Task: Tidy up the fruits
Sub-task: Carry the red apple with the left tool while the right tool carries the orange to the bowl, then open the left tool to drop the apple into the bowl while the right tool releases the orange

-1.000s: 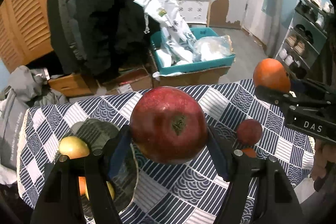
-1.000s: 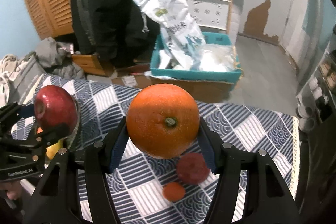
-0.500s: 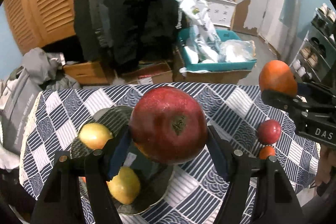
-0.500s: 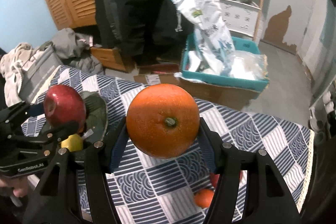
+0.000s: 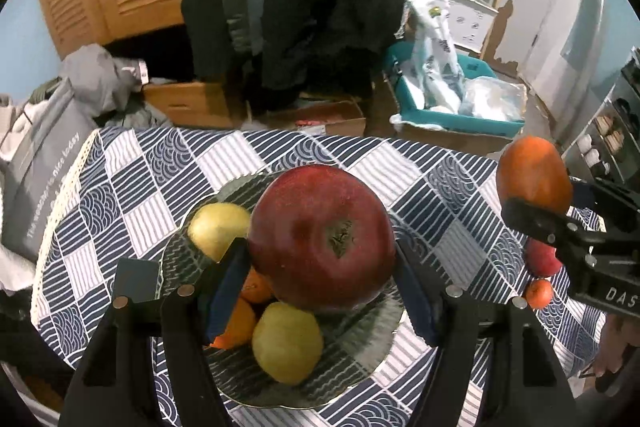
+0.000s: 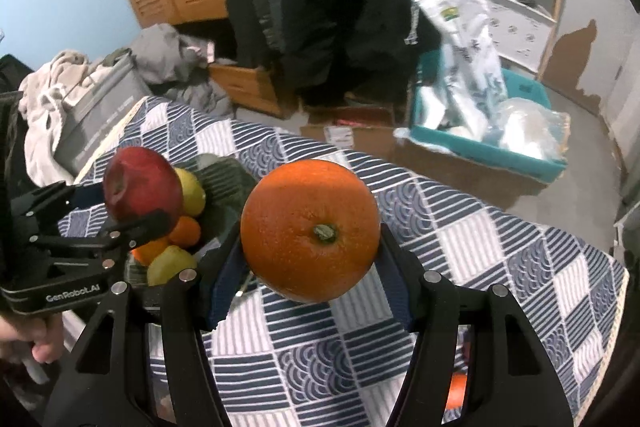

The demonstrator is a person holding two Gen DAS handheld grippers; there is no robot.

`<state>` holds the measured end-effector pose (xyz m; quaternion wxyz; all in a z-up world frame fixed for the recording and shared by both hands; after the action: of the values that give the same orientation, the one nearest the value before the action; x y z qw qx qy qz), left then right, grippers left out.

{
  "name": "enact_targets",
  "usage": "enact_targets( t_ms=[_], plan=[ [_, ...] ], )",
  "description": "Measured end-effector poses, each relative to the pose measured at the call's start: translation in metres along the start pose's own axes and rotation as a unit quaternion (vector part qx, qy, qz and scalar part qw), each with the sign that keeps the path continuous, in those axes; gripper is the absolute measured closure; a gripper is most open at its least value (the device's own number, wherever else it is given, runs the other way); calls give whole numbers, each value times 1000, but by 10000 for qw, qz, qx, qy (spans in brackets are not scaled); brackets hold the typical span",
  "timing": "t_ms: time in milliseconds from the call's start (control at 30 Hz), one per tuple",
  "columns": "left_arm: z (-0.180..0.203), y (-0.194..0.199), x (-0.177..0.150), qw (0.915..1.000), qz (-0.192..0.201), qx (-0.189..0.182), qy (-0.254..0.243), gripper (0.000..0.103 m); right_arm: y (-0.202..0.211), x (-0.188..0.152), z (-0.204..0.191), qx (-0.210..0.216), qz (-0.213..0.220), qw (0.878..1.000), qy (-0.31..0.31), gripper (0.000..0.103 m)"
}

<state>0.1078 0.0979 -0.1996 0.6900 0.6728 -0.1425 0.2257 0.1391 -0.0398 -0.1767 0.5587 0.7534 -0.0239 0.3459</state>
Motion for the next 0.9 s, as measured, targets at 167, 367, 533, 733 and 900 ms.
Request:
enact_targets(
  t_ms=[167,367,533,733,900],
  plan=[
    [-17,-11,-6,9998,-131,42,110,30,-20,-1,-18,119,-181,9997,112,40],
    [-35,-28,-15,9988,-377,-9,322,30,-45,-7,-33,276,-455,9984,188,40],
    [-45,-40,-25,9976,-559,-38,405,30,-64,-15,-44,376,-700,9965,256,40],
    [-51,-50,-36,9964,-732,-46,427,30,-80,-21,-49,497,-924,9943,204,40],
    [-56,-54,-38,9956,-768,-127,516,30,-88,-24,-54,581,-1046,9926,204,40]
  ],
)
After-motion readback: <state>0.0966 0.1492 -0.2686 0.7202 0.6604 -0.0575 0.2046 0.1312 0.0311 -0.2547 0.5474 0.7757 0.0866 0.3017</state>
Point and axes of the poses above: each gripper's, at about its wrist camera, not at the fingertips, and y roughly against the way its jaws point, z to its right, x to its top, the point moved 7 cm from there along -y, roughly the way its jaws point, and after that the axes turned 3 degrees about -z, right-handed, at the moved point
